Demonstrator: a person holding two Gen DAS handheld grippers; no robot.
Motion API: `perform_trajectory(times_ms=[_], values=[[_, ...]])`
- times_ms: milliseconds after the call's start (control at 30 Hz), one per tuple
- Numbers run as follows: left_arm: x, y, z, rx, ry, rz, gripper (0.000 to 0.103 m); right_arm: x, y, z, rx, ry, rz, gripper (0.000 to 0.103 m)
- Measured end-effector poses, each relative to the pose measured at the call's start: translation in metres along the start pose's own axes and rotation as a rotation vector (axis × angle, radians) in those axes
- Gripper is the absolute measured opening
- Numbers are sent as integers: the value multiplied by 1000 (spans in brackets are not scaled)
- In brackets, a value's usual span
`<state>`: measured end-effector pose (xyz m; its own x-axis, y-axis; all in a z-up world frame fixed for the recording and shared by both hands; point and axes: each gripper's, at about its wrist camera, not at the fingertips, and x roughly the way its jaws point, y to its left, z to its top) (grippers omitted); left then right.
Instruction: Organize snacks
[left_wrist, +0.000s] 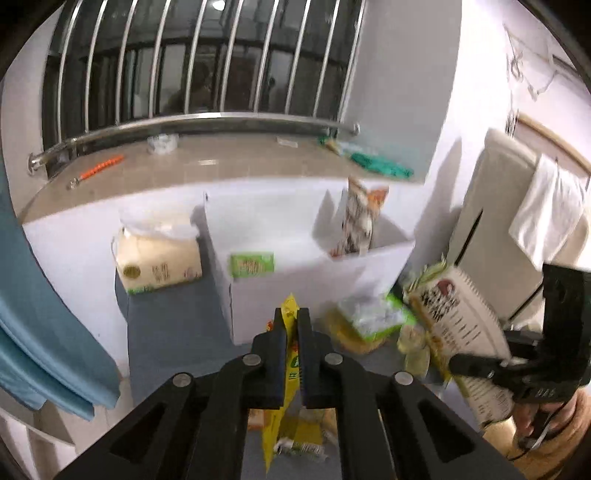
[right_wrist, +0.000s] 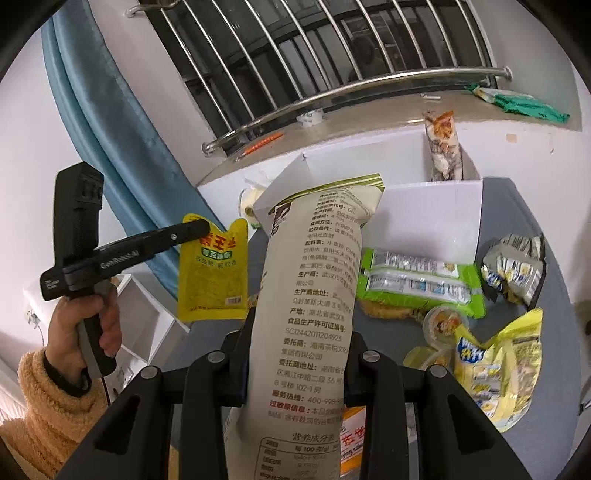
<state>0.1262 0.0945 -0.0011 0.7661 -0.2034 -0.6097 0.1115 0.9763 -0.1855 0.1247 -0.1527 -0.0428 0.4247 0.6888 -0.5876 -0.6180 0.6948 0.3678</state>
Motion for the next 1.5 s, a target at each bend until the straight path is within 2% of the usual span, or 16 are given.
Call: perform_trajectory(times_ms=[200, 333, 433, 533, 633, 700, 733, 767, 800, 833, 867, 900, 1000, 1167, 1367, 1500], values=[[0, -11, 46, -7, -83, -28, 5, -9, -2, 47, -50, -60, -44, 37], [14, -15, 82, -23, -118, -40, 5, -6, -7, 103, -69, -102, -65, 37], [31, -13, 109, -42, -127, -42, 5, 9, -15, 138, -74, -96, -94, 37], [54, -7, 129, -57, -117, -16, 5, 33, -28, 170, -87, -80, -149, 37], [76, 0, 139, -62, -102, 23, 5, 59, -46, 189, -58, -32, -178, 37], [87, 5, 140, -61, -108, 80, 6, 78, -54, 199, -73, -12, -190, 37], [94, 10, 140, -66, -106, 78, 8, 84, -57, 202, -86, -9, -203, 39], [101, 15, 140, -85, -94, 86, 10, 92, -59, 204, -98, -1, -215, 48], [108, 19, 138, -108, -69, 102, 33, 99, -63, 205, -99, 11, -225, 63], [112, 21, 137, -125, -51, 114, 53, 108, -69, 208, -80, 29, -234, 99], [115, 23, 135, -139, -32, 135, 98, 113, -73, 209, -59, 45, -239, 103], [114, 24, 132, -140, -32, 148, 103, 112, -75, 209, -44, 44, -236, 103], [111, 22, 124, -101, -25, 155, 103, 94, -68, 205, -53, -35, -224, 103], [97, 21, 119, -106, -29, 153, 103, 64, -50, 197, -109, -88, -223, 103], [57, -6, 104, -44, -63, 179, 103, 25, -26, 184, -167, -132, -194, 103], [24, -29, 74, -7, -91, 172, 103, -7, -17, 157, -191, -159, -157, 103]])
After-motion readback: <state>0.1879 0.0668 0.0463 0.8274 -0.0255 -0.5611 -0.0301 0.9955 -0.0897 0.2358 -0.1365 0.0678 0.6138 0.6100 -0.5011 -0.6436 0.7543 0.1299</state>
